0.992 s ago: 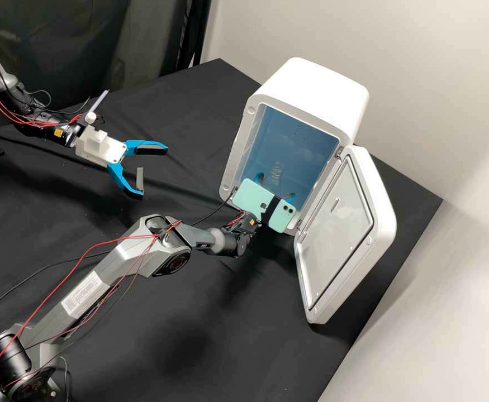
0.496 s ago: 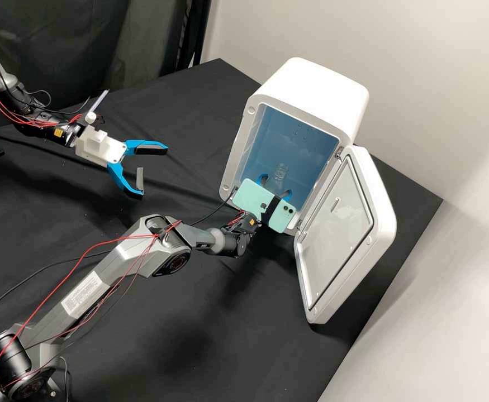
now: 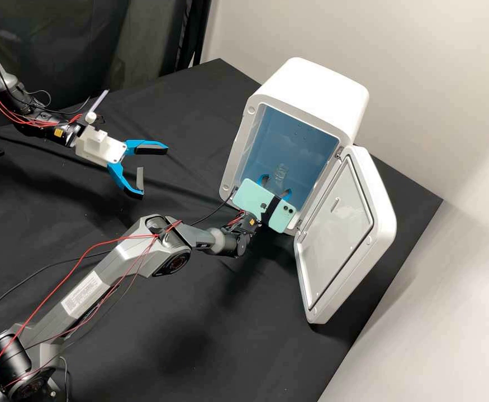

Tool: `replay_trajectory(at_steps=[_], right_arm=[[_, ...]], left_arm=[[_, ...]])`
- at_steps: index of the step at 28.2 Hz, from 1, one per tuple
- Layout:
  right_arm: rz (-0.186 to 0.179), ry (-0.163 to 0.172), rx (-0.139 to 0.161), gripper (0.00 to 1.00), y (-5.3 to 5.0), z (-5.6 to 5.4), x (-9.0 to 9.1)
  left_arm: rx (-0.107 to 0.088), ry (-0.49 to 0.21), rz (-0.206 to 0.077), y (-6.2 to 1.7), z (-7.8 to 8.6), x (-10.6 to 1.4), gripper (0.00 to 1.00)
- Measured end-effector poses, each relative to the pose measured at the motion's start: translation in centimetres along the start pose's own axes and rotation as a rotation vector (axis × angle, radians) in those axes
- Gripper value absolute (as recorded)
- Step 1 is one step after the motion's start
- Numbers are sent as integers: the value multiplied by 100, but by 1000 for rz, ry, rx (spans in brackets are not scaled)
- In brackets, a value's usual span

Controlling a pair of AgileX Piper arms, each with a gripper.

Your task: Take the flask out of the incubator

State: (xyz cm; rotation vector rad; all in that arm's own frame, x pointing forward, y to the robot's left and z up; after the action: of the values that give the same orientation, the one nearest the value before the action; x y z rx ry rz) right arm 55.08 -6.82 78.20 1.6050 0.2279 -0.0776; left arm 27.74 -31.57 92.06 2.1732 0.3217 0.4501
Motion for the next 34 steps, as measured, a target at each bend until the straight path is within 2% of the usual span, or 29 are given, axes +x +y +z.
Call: replay_trajectory(at_steps=[4,18,26,29,31,32,34], right_arm=[[0,0,1,0,0,0,0],[1,2,12,0,1,-2,0],[-8,38,34,0,-85,19,-73],[-12,48,47,0,-116,43,-153],[-12,64,41,0,-130,38,-228],[-13,60,40,0,-140,65,-263],[-8,74,46,0,-153,77,-329]], left_arm=[[5,1,0,0,-1,0,100],[1,6,1,1,-5,0,100],[-3,11,3,2,-10,0,100],[-3,11,3,2,-10,0,100],[-3,11,3,2,-10,0,100],[-3,11,3,2,-10,0,100],[-3,11,3,2,-10,0,100]])
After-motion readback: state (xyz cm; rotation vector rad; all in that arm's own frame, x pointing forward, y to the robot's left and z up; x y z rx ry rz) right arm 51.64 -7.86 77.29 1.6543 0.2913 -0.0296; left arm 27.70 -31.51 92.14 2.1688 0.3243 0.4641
